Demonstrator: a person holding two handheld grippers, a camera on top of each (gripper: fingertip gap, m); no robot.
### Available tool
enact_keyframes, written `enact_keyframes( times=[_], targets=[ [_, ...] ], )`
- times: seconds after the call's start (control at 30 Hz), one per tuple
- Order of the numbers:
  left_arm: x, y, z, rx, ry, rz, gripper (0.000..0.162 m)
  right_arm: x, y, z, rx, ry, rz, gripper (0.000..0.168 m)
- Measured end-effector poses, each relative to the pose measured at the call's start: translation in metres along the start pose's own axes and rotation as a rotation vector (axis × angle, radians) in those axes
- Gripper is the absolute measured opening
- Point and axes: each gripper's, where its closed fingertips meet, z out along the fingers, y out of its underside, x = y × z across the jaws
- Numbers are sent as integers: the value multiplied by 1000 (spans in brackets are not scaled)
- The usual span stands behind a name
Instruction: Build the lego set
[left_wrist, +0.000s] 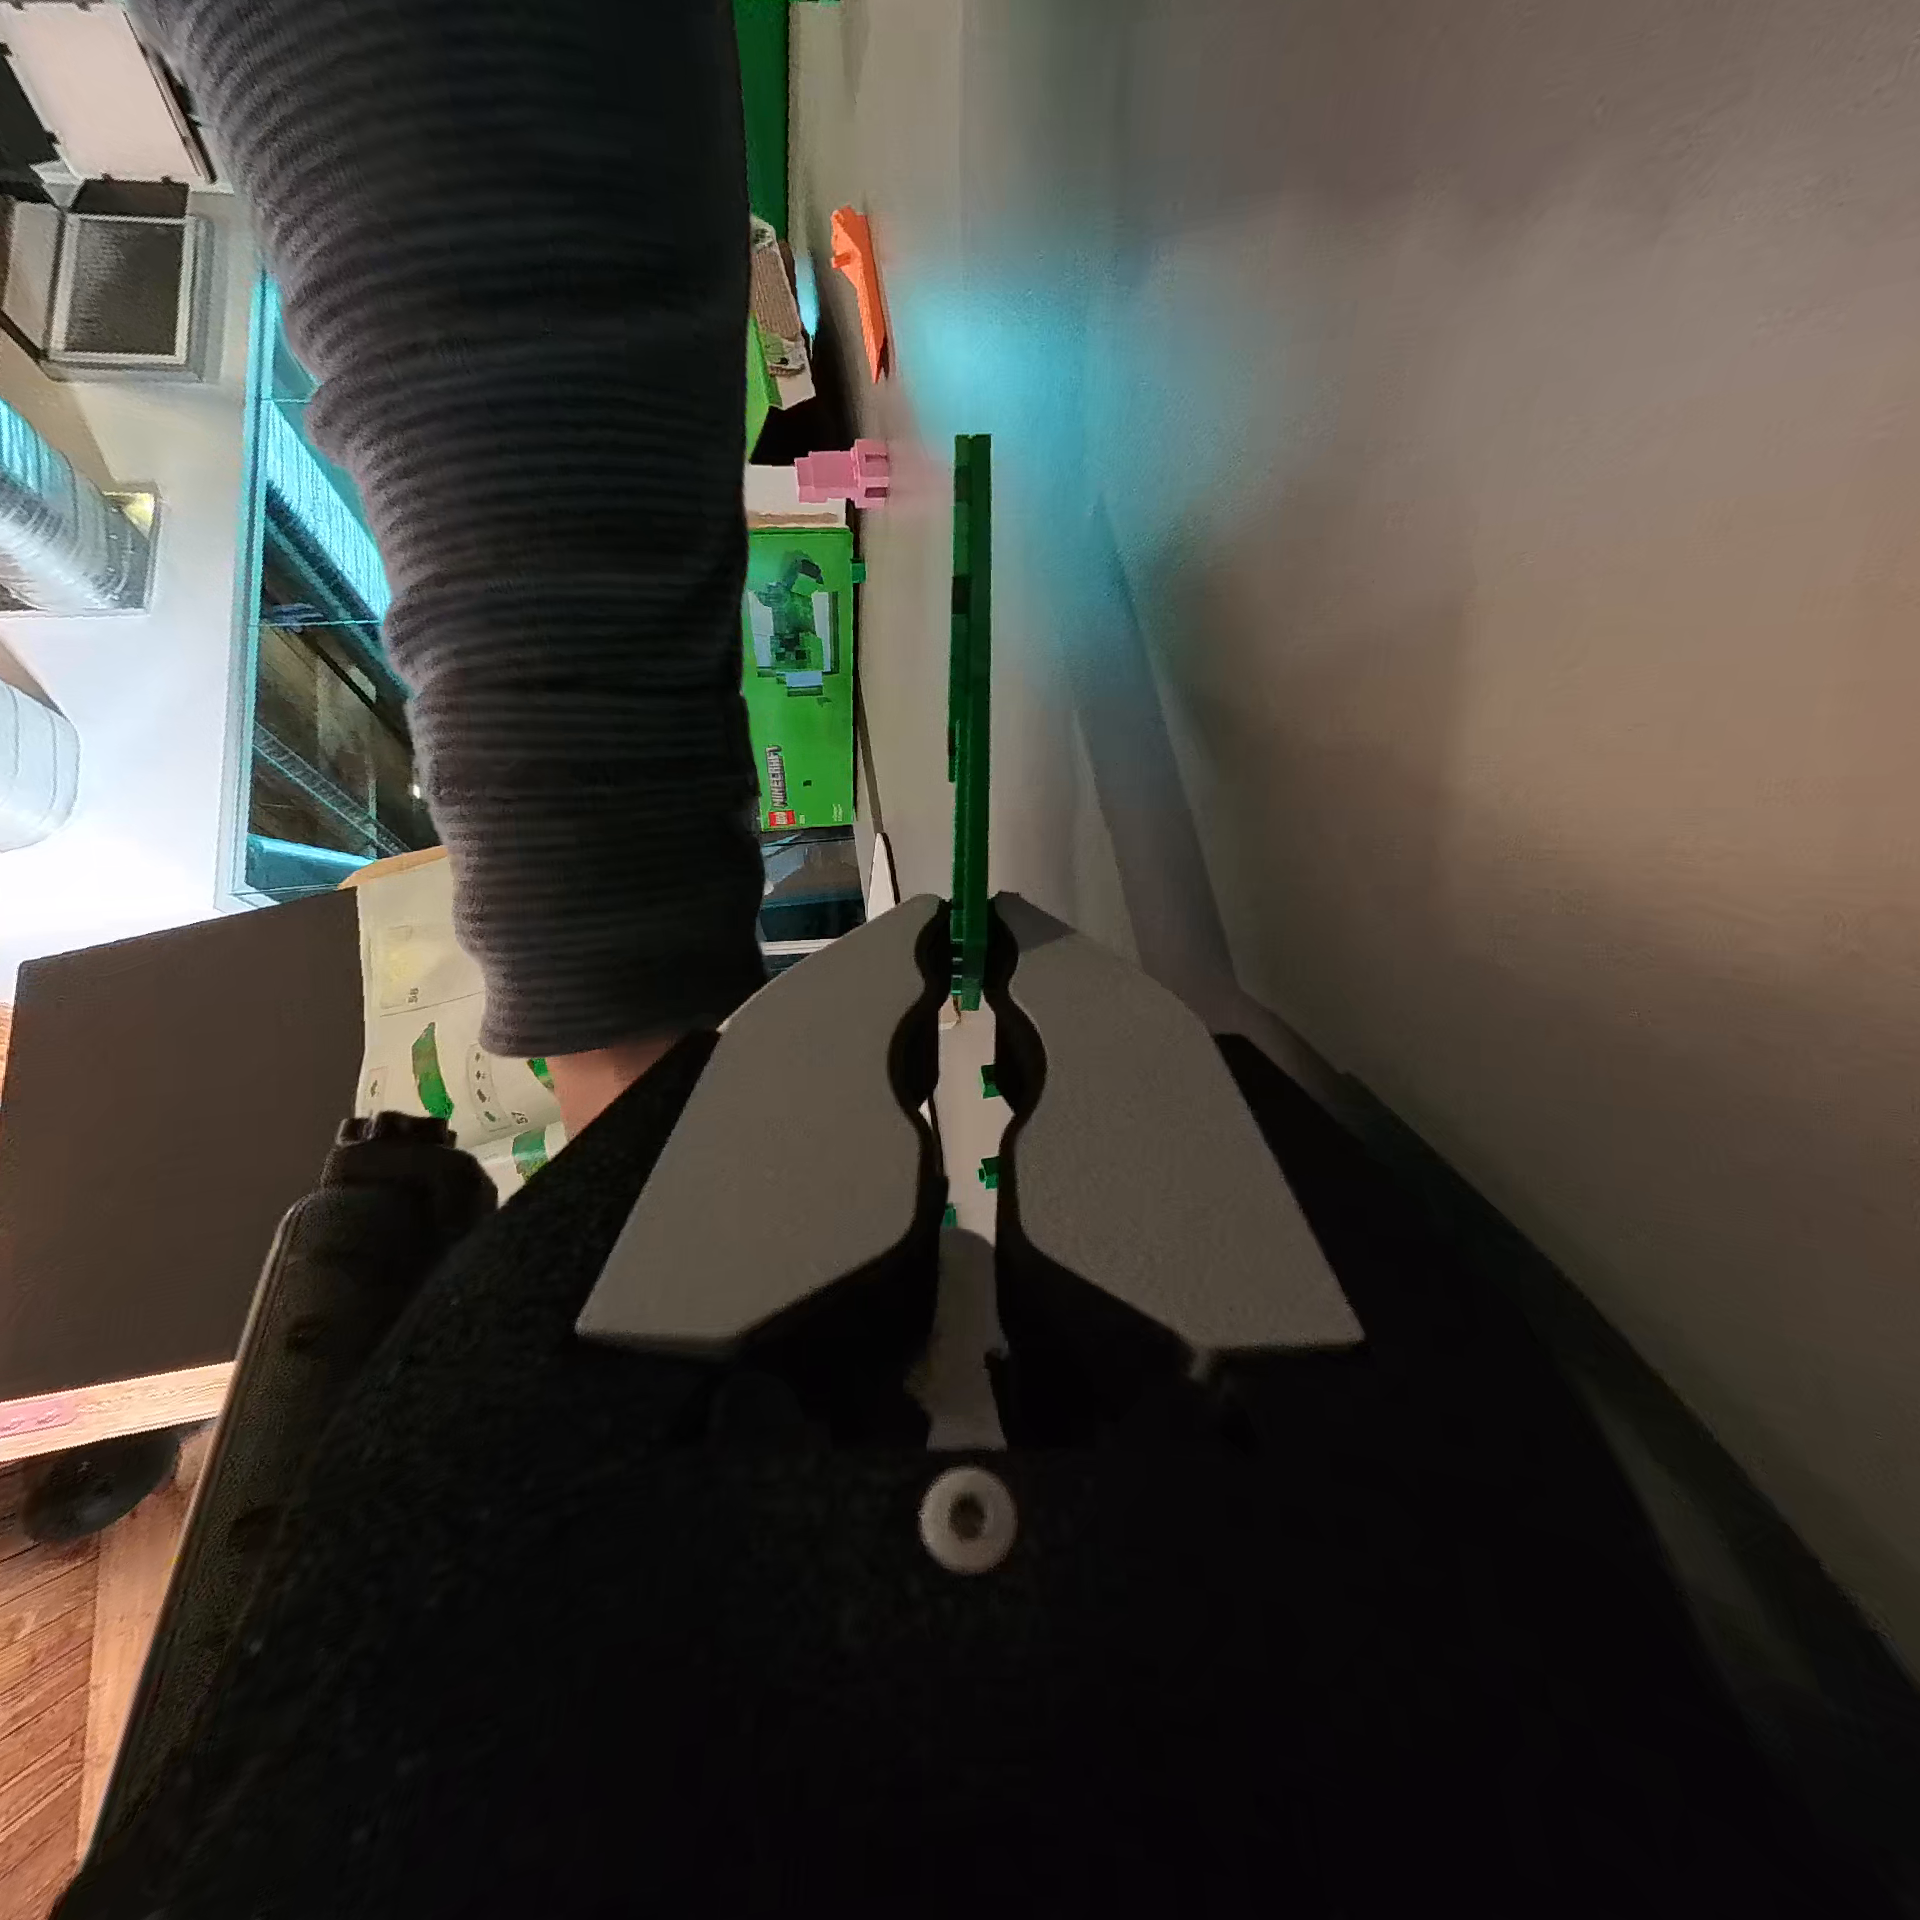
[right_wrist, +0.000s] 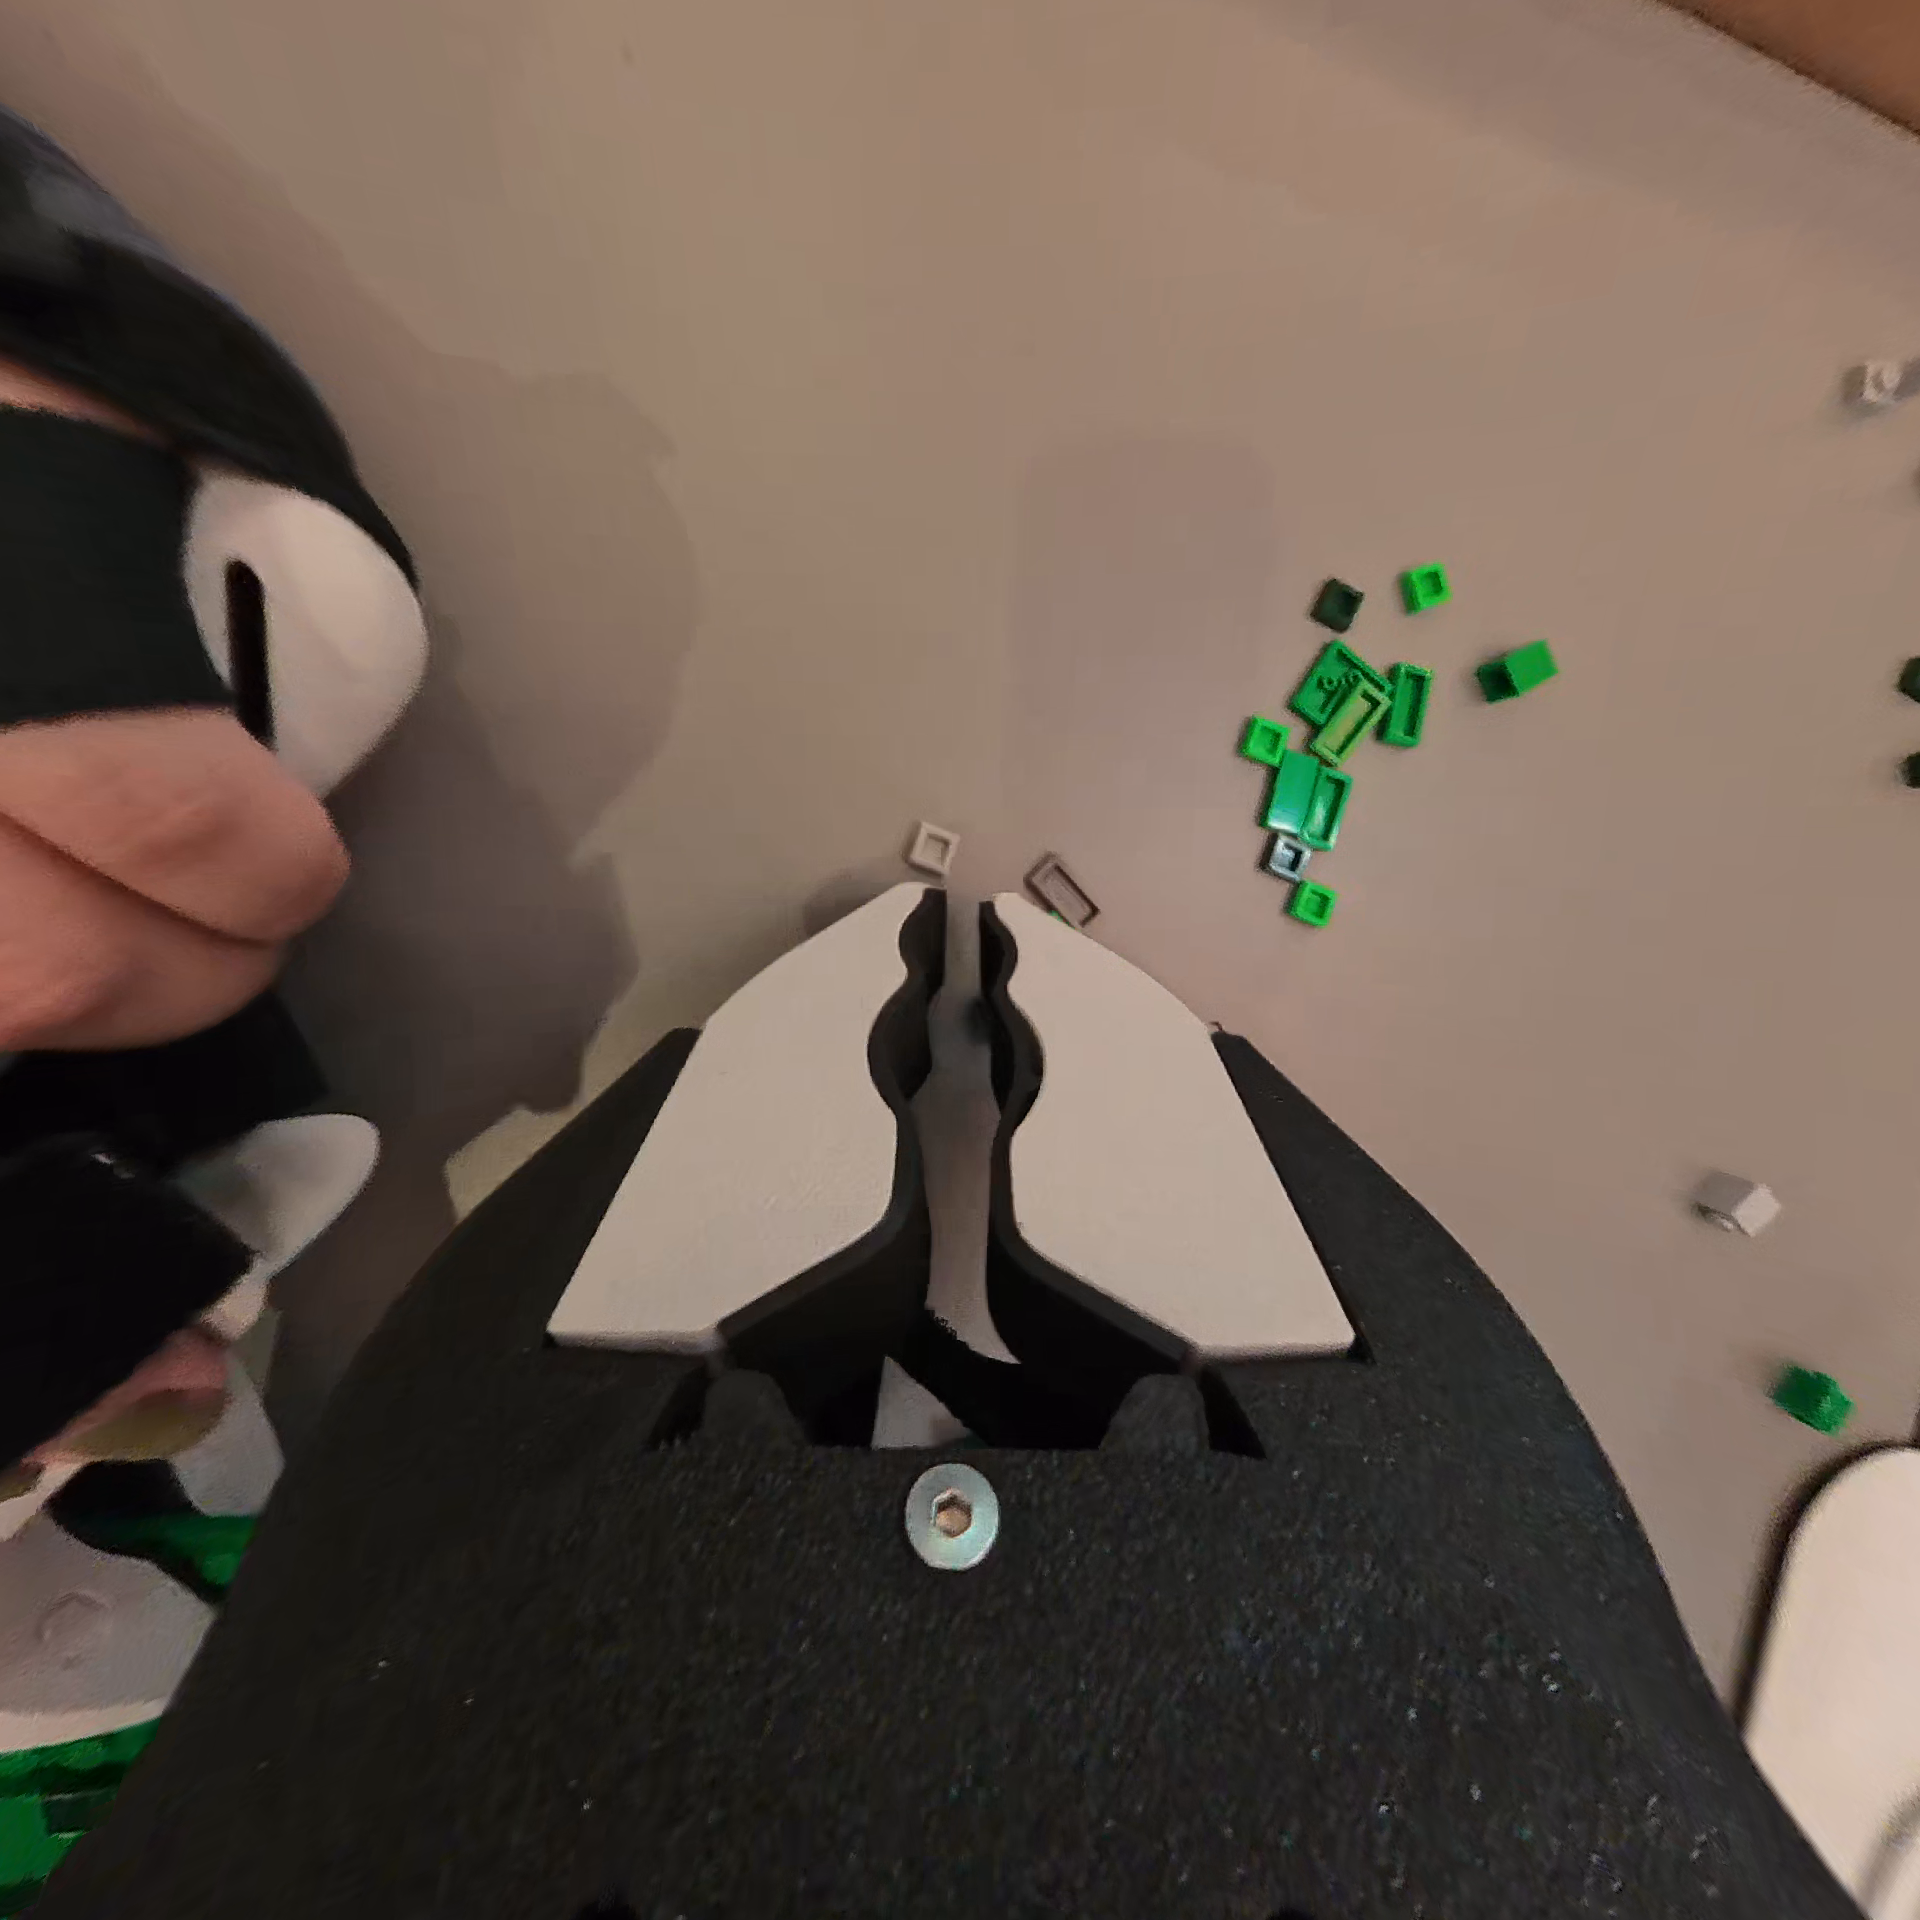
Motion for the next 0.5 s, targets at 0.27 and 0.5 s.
enact_keyframes(
  times=[0.27,0.5],
  targets=[
    [1,1,0,-4,5,-3,5,-3,-2,13,-35,-80,62,14],
    [1,1,0,-4,7,-3,5,0,0,15,-58,-83,47,3]
  ],
)
